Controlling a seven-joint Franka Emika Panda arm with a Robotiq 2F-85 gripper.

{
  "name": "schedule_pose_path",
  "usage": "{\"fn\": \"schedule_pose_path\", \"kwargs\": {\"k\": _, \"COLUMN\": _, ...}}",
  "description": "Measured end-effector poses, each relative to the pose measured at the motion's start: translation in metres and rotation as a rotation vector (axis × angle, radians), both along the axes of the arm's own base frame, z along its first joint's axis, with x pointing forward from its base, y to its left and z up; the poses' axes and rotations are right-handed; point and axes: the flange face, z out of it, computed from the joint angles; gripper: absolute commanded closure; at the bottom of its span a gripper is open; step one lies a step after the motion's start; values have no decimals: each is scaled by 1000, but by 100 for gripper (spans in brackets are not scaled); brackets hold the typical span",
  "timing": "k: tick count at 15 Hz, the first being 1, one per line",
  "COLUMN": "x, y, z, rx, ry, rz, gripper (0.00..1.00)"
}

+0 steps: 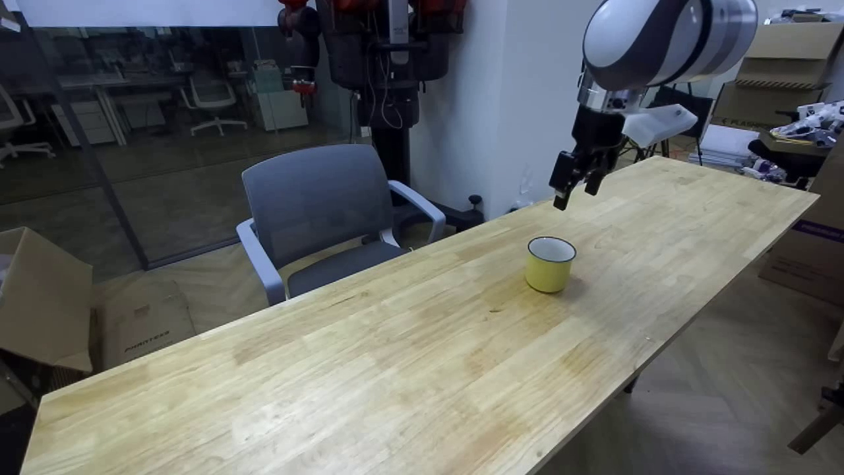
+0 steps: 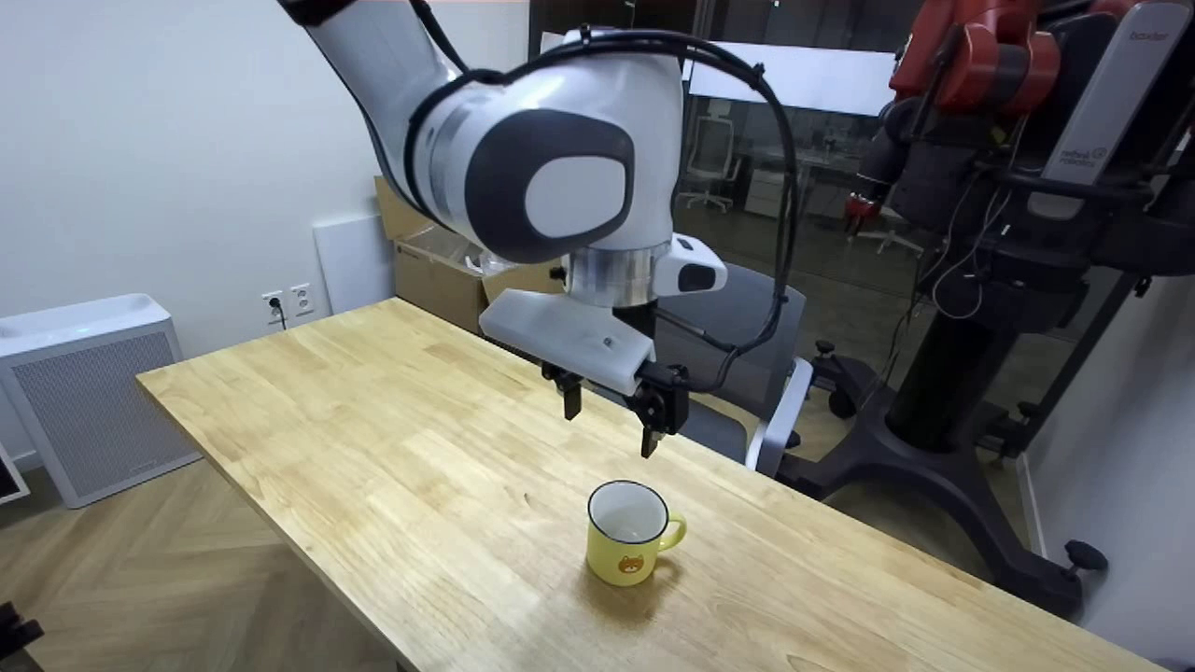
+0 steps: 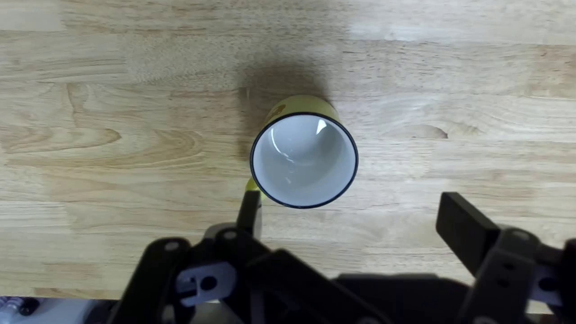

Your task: Pick up the cup

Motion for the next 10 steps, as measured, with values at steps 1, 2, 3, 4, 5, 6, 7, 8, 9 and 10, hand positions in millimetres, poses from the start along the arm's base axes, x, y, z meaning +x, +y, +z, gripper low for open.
{"fn": "schedule_pose_path", "kwargs": {"k": 1, "x": 3, "y": 0, "z": -4, "rx": -1, "ry": 3, "rz": 3, "gripper": 0}}
{"fn": "schedule_pose_path", "kwargs": {"k": 2, "x": 5, "y": 0, "z": -4, "rx": -3, "ry": 1, "rz": 4, "gripper": 0}}
{"fn": "schedule_pose_path", "kwargs": {"k": 3, "x": 6, "y": -1, "z": -2, "rx": -4, "ry": -2, "rz": 4, "gripper": 0}}
{"fn": "schedule_pose_path", "kwargs": {"k": 4, "x": 6, "y": -1, "z": -2, "rx": -4, "ry": -3, "rz": 4, "gripper": 0}}
{"fn": "schedule_pose_path", "kwargs": {"k": 5, "x": 7, "y": -1, "z": -4, "rx": -3, "ry": -1, "rz": 4, "gripper": 0}}
{"fn": "schedule_pose_path", "kwargs": {"k": 6, "x": 8, "y": -1, "z": -7, "rx": -1, "ry": 2, "rz": 3, "gripper": 0}}
{"fn": "schedule_pose_path", "kwargs": {"k": 7, "x": 11, "y": -2, "z": -12, "rx": 0, "ry": 5, "rz": 3, "gripper": 0}}
{"fn": "schedule_pose_path", "kwargs": {"k": 8, "x": 16, "y": -4, "z": -18, "rx": 1, "ry": 9, "rz": 2, "gripper": 0}}
{"fn": "schedule_pose_path", "kwargs": {"k": 9, "x": 22, "y": -6, "z": -25, "rx": 2, "ry": 15, "rz": 2, "gripper": 0}}
{"fn": "schedule_pose_path", "kwargs": {"k": 10, "x": 28, "y": -9, "z": -34, "rx": 3, "ry": 23, "rz": 1, "gripper": 0}}
